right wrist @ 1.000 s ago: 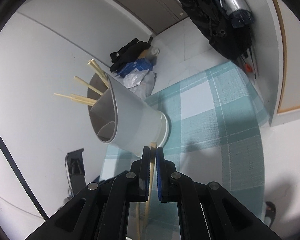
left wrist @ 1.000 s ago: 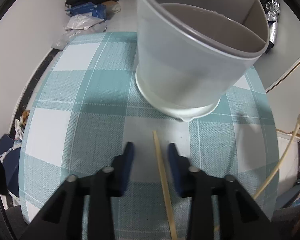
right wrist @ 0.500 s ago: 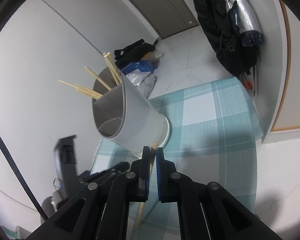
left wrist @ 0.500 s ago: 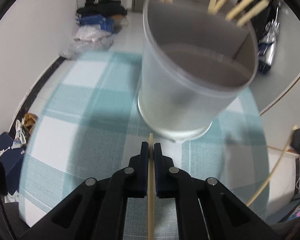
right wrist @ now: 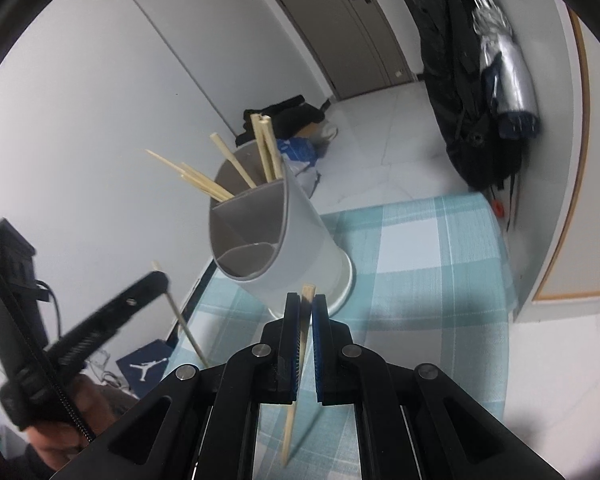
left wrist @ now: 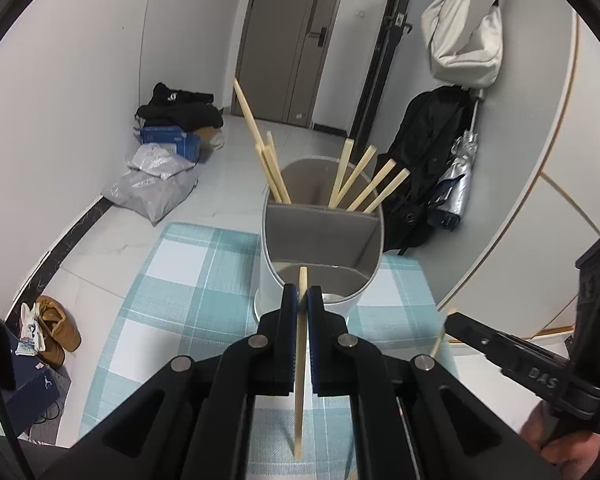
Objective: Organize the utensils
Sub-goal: 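Lift both chopsticks upright and lower them into the white holder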
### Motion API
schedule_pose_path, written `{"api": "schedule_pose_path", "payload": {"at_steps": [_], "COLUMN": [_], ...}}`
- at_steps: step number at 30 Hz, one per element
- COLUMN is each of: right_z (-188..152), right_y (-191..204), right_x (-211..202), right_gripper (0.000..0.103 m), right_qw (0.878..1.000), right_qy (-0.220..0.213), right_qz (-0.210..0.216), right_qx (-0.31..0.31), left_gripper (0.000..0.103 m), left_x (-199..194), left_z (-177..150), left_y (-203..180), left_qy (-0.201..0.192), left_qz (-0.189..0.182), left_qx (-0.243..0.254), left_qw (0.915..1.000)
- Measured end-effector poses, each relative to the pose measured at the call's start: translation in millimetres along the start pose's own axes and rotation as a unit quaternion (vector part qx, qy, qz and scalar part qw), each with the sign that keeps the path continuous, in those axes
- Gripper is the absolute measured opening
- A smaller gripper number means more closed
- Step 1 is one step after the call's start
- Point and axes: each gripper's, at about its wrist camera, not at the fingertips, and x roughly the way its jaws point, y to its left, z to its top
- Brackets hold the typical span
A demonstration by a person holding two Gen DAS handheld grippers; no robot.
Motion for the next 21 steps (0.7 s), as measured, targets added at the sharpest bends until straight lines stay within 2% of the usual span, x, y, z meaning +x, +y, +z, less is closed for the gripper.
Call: {"api": "schedule_pose_path", "payload": {"at_steps": [18,19,21], "right_z": [-8.1,-8.1,-7.9], "right_y": [45.4,46.1,47.1], "right_x": [-23.2,-24.1,-26.3], "right_gripper": [0.004,0.000,0.000], "right_qw": [0.997,0.997,0.997], "right_qy": [-0.040,-0.041,-0.045], "right_qz": [-0.012,-0.012,-0.014], "right_qx": [-0.061,-0.061,-0.061], "left_gripper": [0.001,0.001,0.001], "left_x": [-43.0,-44.6,-48.3], "left_z": [3.8,4.5,6.9], "left_y": [-4.0,-3.8,-3.7], "left_qy": [-0.014,-0.014,-0.016], "left_qz": [-0.021,-0.022,-0.024], "left_qx": [0.044,0.045,0.045], "left_qw": [0.9987,0.9987,0.9986]}}
